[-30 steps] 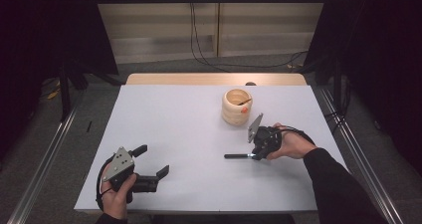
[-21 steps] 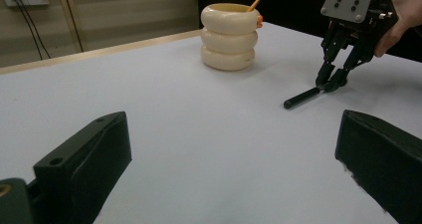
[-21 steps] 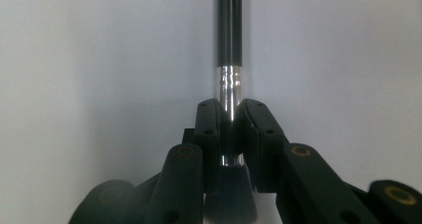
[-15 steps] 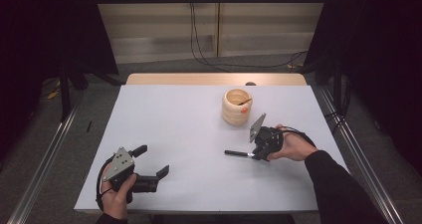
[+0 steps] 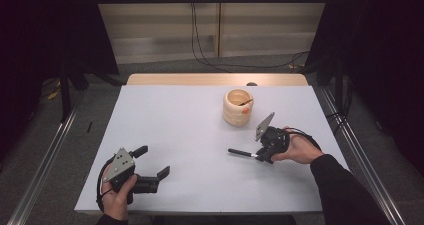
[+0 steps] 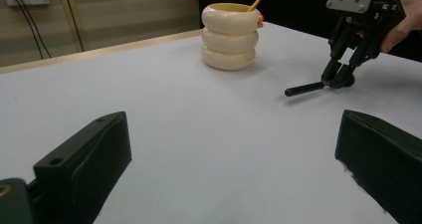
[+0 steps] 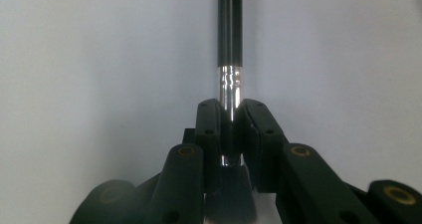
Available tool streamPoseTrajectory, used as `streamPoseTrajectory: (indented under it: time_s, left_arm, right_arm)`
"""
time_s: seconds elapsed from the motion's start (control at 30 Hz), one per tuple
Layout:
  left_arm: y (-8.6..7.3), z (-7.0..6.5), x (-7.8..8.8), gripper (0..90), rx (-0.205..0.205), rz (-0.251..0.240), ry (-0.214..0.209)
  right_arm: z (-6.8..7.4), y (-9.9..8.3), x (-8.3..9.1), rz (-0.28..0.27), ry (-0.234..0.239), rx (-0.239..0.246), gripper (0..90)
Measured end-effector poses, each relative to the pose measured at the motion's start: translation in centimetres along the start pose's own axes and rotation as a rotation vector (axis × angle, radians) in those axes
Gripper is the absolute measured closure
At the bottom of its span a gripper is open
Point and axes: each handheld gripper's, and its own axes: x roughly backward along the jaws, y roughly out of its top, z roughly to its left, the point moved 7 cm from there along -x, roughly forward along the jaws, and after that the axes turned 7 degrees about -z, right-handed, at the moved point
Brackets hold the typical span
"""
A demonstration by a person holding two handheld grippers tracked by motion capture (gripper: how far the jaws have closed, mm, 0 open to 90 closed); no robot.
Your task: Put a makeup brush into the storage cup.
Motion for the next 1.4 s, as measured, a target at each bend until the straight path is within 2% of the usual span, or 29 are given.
streamPoseTrajectory:
  time_s: [0.27, 0.37, 0.4, 0.43, 0.53, 0.57, 0.6, 0.63, 0.67, 0.7, 0.83, 0.93, 1.0, 1.1, 1.2, 1.27, 1.4]
  left_arm:
    - [0.0, 0.0, 0.0, 1.0, -0.002, 0.000, -0.002]
    - [0.0, 0.0, 0.0, 1.0, 0.000, -0.001, -0.001]
    - [0.0, 0.0, 0.0, 1.0, 0.000, -0.002, 0.000]
    - [0.0, 0.0, 0.0, 1.0, 0.000, -0.002, 0.000]
    - [0.0, 0.0, 0.0, 1.0, -0.001, -0.001, -0.002]
    - [0.0, 0.0, 0.0, 1.0, -0.001, -0.002, -0.002]
    - [0.1, 0.0, 0.0, 1.0, -0.007, -0.002, -0.004]
    - [0.0, 0.0, 0.0, 1.1, -0.009, -0.001, -0.002]
    - [0.0, 0.0, 0.0, 1.1, -0.006, -0.002, -0.002]
    - [0.0, 0.0, 0.0, 1.1, 0.006, -0.004, -0.002]
    - [0.0, 0.0, 0.0, 1.1, -0.002, 0.001, -0.002]
    - [0.0, 0.0, 0.0, 1.1, -0.006, 0.001, -0.002]
    - [0.0, 0.0, 0.0, 1.1, -0.005, 0.001, -0.004]
    - [0.0, 0.0, 0.0, 1.1, -0.009, 0.003, -0.007]
    - [0.0, 0.0, -0.1, 1.1, -0.007, 0.003, -0.002]
    - [0.0, 0.0, -0.1, 1.1, -0.011, 0.003, -0.003]
    - [0.0, 0.0, -0.1, 1.1, -0.007, 0.003, -0.002]
  right_arm:
    - [0.2, 0.0, 1.0, -0.060, -0.003, -0.045, 78.1]
    - [0.2, 0.3, 1.6, -0.106, -0.031, -0.041, 78.1]
    - [0.1, 0.6, 1.7, -0.136, -0.060, -0.027, 78.1]
    - [0.3, 0.8, 1.9, -0.148, -0.052, -0.022, 78.1]
    - [0.5, 0.9, 2.3, -0.174, -0.069, -0.029, 78.1]
    - [0.3, 0.9, 2.4, -0.194, -0.083, -0.036, 78.1]
    - [0.4, 0.8, 2.5, -0.203, -0.076, -0.057, 78.0]
    - [0.4, 0.7, 2.5, -0.221, -0.071, -0.058, 78.0]
    - [0.3, 0.6, 2.6, -0.240, -0.091, -0.071, 78.0]
    - [0.3, 0.5, 2.7, -0.255, -0.091, -0.079, 78.0]
    - [-0.1, 0.1, 3.2, -0.338, -0.117, -0.131, 78.1]
    - [-0.1, 0.0, 3.8, -0.401, -0.117, -0.169, 78.0]
    - [0.1, -0.1, 4.0, -0.427, -0.109, -0.177, 78.0]
    - [0.2, -0.2, 4.3, -0.490, -0.081, -0.213, 78.0]
    - [0.2, -0.3, 4.5, -0.546, -0.069, -0.229, 78.0]
    - [0.2, -0.4, 4.7, -0.569, -0.080, -0.233, 78.0]
    - [0.4, -0.1, 5.4, -0.631, -0.089, -0.220, 78.0]
